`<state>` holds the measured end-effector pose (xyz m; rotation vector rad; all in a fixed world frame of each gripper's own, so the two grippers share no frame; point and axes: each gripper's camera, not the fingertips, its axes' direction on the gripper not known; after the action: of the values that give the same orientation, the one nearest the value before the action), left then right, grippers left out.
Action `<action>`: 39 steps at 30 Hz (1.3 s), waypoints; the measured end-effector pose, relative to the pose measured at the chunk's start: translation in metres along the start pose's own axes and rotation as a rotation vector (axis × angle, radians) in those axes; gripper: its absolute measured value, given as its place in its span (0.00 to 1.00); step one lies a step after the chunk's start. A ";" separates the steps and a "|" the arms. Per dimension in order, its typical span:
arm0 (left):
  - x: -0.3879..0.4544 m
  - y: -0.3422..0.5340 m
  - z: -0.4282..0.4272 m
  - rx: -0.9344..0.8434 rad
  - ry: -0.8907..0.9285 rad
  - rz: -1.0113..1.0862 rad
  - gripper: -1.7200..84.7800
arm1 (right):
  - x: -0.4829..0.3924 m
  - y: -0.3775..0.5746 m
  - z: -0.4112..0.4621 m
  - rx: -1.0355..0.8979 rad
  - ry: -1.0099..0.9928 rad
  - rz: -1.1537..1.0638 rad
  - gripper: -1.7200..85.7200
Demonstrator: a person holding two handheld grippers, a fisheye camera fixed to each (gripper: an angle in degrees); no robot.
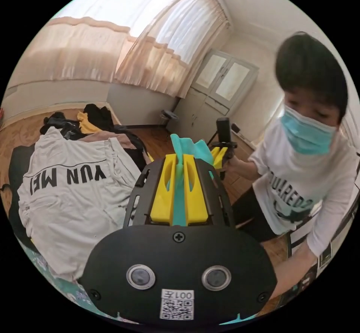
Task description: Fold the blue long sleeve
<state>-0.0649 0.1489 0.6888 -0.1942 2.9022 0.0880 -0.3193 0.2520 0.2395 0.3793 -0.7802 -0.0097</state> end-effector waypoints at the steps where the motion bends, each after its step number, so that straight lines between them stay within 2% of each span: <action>1: 0.023 0.015 -0.028 0.007 0.009 0.011 0.03 | -0.019 0.003 0.019 -0.021 -0.057 -0.027 0.03; 4: 0.090 0.059 -0.092 -0.019 -0.062 -0.005 0.02 | -0.067 0.017 0.078 -0.098 -0.183 -0.100 0.03; 9: 0.205 0.151 -0.167 -0.045 -0.279 -0.195 0.01 | -0.139 0.062 0.187 -0.270 -0.435 -0.132 0.03; 12: 0.269 0.222 -0.198 -0.047 -0.394 -0.412 0.01 | -0.186 0.109 0.257 -0.404 -0.482 -0.194 0.03; 14: 0.311 0.285 -0.209 -0.058 -0.448 -0.631 0.01 | -0.223 0.160 0.315 -0.545 -0.493 -0.264 0.04; 17: 0.355 0.365 -0.209 -0.021 -0.446 -0.917 0.01 | -0.260 0.230 0.376 -0.778 -0.551 -0.323 0.04; 21: 0.405 0.433 -0.200 0.113 -0.467 -1.162 0.02 | -0.290 0.274 0.398 -0.934 -0.581 -0.379 0.05; 24: 0.442 0.458 -0.199 0.318 -0.535 -1.251 0.05 | -0.298 0.275 0.394 -0.960 -0.490 -0.423 0.06; 26: 0.464 0.465 -0.202 0.462 -0.591 -1.295 0.07 | -0.291 0.265 0.392 -0.969 -0.319 -0.474 0.08; 28: 0.472 0.465 -0.204 0.510 -0.615 -1.313 0.08 | -0.281 0.253 0.392 -0.958 -0.167 -0.492 0.09; 31: 0.473 0.461 -0.208 0.468 -0.644 -1.372 0.09 | -0.258 0.242 0.398 -0.953 0.081 -0.516 0.11; 35: 0.483 0.459 -0.226 0.395 -0.774 -1.441 0.02 | -0.229 0.239 0.407 -0.949 0.298 -0.440 0.13; 39: 0.509 0.469 -0.250 0.512 -0.780 -1.476 0.01 | -0.236 0.254 0.414 -1.009 0.382 -0.538 0.14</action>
<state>-0.6770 0.5312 0.8340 -1.6042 1.3875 -0.6319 -0.8063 0.3869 0.4314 -0.3782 -0.2057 -0.7851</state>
